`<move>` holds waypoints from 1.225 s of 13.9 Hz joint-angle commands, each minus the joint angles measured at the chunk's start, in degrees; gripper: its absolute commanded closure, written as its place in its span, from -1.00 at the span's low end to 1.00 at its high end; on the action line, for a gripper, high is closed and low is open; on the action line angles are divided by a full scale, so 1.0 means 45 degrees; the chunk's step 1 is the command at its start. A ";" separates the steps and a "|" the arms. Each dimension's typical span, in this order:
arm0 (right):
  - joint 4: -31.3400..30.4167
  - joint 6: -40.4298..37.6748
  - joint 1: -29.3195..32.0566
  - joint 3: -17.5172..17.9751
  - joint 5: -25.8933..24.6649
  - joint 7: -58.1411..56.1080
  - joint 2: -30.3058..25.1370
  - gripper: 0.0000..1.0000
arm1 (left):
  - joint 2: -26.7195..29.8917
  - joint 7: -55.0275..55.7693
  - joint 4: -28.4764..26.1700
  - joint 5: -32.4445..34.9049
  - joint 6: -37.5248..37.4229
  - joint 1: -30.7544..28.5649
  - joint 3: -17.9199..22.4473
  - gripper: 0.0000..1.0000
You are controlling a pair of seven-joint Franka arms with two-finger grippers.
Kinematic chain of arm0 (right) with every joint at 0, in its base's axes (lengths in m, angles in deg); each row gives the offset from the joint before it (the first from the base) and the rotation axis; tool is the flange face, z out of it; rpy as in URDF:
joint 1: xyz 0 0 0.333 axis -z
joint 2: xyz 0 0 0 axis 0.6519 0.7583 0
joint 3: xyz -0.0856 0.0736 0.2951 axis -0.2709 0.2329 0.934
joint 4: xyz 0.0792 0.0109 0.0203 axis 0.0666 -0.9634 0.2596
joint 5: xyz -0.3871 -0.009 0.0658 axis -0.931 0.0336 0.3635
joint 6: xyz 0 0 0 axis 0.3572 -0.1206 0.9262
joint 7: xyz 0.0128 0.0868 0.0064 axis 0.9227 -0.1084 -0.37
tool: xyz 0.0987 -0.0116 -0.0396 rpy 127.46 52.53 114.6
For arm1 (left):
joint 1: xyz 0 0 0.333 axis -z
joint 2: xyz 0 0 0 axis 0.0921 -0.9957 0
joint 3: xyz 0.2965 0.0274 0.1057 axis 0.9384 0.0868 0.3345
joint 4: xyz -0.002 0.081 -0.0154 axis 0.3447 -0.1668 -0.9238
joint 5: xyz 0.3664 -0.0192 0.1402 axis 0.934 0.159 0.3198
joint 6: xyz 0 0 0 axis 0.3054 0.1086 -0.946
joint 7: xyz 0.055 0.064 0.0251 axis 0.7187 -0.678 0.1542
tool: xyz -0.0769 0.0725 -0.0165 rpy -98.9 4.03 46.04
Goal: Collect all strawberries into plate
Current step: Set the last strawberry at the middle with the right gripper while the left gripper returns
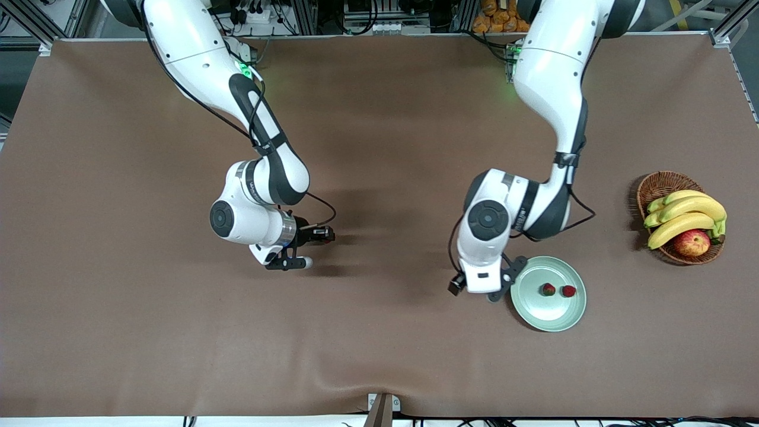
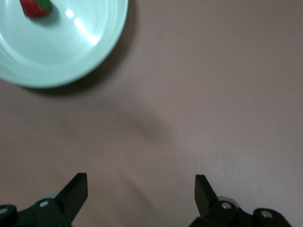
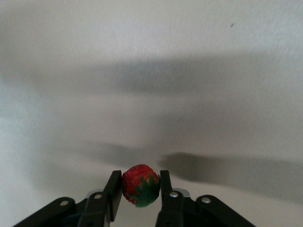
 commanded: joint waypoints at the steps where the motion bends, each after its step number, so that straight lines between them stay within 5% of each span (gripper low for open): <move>1: 0.0251 0.0716 -0.0258 -0.0092 0.0475 -0.0029 0.0364 -0.46 | 0.0008 0.1294 0.0053 -0.0305 0.0006 0.0547 -0.0059 -1.00; 4: 0.0251 0.0738 -0.0103 -0.0092 0.0456 -0.0048 0.0307 -1.00 | -0.0499 0.3264 0.0793 -0.0344 0.0162 0.1249 -0.0098 -1.00; 8: 0.0231 0.0543 0.0967 -0.0092 0.0319 -0.0107 -0.0394 -1.00 | -0.0715 0.6469 0.1107 -0.0364 0.1877 0.1740 -0.0701 -1.00; 11: 0.0193 -0.1422 0.2255 -0.0209 0.0241 -0.0048 -0.1526 -1.00 | -0.1339 0.8442 0.1849 -0.0364 0.3205 0.1740 -0.1366 -1.00; 15: 0.0444 -0.4451 0.4189 -0.0541 -0.2895 -0.0029 -0.3108 -1.00 | -0.1789 1.1135 0.1850 -0.0364 0.5080 0.2246 -0.1797 -1.00; 17: 0.1728 -0.6342 0.5071 -0.0541 -0.4089 -0.0029 -0.3307 -1.00 | -0.1965 1.2291 0.1870 -0.0364 0.5629 0.2733 -0.1798 -1.00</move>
